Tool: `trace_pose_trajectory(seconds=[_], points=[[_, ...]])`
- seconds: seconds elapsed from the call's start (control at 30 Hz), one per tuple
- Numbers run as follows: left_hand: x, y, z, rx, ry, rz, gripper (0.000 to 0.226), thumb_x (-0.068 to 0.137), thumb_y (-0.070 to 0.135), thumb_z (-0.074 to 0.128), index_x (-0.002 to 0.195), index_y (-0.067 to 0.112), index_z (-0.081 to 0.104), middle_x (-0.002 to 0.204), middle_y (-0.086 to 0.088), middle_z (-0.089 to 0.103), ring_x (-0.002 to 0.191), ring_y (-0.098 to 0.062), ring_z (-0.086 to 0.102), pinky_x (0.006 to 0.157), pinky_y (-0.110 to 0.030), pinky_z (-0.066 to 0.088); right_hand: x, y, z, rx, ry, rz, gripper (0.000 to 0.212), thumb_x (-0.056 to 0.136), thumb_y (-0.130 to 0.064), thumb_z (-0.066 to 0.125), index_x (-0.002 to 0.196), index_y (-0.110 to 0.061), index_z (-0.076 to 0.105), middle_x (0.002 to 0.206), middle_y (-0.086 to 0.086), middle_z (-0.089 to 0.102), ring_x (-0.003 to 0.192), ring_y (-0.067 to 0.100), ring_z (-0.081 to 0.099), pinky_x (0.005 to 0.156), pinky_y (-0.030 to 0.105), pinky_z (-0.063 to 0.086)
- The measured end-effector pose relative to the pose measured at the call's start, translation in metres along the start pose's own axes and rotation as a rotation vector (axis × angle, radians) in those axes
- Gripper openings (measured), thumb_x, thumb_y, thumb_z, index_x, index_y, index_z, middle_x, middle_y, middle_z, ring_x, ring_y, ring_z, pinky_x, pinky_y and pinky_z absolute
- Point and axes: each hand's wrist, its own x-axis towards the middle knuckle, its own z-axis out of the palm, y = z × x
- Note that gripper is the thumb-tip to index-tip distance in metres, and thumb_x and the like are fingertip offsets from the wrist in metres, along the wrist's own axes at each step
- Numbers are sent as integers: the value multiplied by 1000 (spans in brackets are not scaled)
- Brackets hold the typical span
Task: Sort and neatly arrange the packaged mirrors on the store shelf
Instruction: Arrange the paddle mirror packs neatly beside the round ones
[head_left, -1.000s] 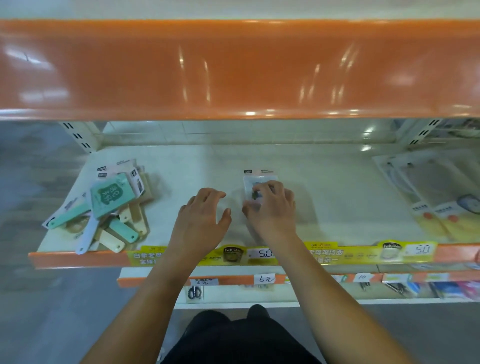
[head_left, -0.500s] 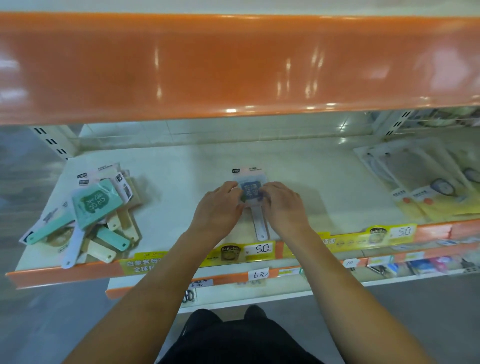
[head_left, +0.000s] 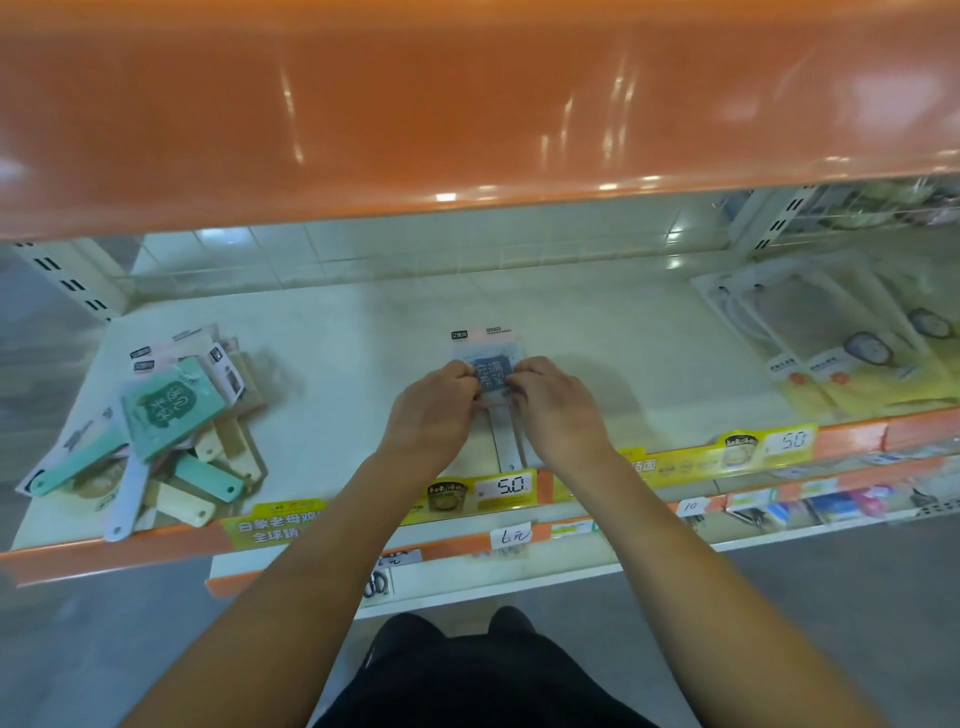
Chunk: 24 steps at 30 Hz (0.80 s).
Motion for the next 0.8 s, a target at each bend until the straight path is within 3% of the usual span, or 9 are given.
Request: trace_pose_trajectory(seconds=[0.13, 0.3, 0.43, 0.57, 0.63, 0.7, 0.8], points=[[-2, 2, 1, -19, 9, -8, 24, 94, 26, 52, 106, 13, 68, 123, 3, 56, 103, -22, 58, 80, -38, 50, -6, 3, 4, 28, 52, -30, 26, 83, -1, 63, 108, -5, 70, 117, 8, 63, 92, 31, 65, 80, 34, 46], [-3, 7, -1, 12, -8, -27, 25, 94, 26, 51, 109, 13, 67, 122, 2, 55, 104, -22, 57, 82, -38, 49, -2, 1, 1, 30, 23, -22, 26, 87, -4, 58, 111, -5, 69, 122, 6, 59, 100, 28, 62, 86, 35, 45], [-11, 10, 1, 117, 18, 25, 30, 95, 23, 45, 116, 12, 63, 128, -1, 52, 118, -21, 49, 94, -36, 41, -4, 3, 8, 28, 53, -41, 26, 80, -1, 60, 105, -2, 69, 114, 11, 63, 97, 33, 63, 84, 37, 48], [-22, 16, 5, 151, 34, -4, 34, 95, 29, 42, 126, 18, 53, 139, 3, 43, 130, -18, 36, 99, -34, 33, -9, 5, 12, 43, 73, -67, 39, 82, -19, 38, 101, -3, 68, 106, 12, 65, 93, 34, 63, 84, 38, 50], [-28, 17, 2, 135, 57, -76, 38, 95, 33, 41, 131, 22, 49, 143, 6, 40, 132, -18, 34, 102, -36, 31, -7, 7, 5, 58, 49, -84, 42, 87, -25, 35, 106, -6, 68, 112, 10, 64, 102, 31, 60, 91, 37, 47], [-36, 15, -4, 89, 84, -164, 44, 95, 35, 43, 138, 25, 43, 146, 4, 39, 133, -21, 35, 104, -38, 31, -4, 9, -4, 70, -8, -68, 34, 93, -25, 45, 119, -12, 64, 123, 4, 59, 116, 25, 53, 100, 35, 40], [-59, 14, -11, 92, 177, -235, 49, 93, 35, 49, 140, 24, 43, 144, 0, 43, 128, -26, 43, 101, -40, 34, -6, 5, -8, 119, 38, -60, 38, 92, -33, 55, 127, -19, 60, 129, 1, 56, 122, 25, 49, 100, 39, 39]])
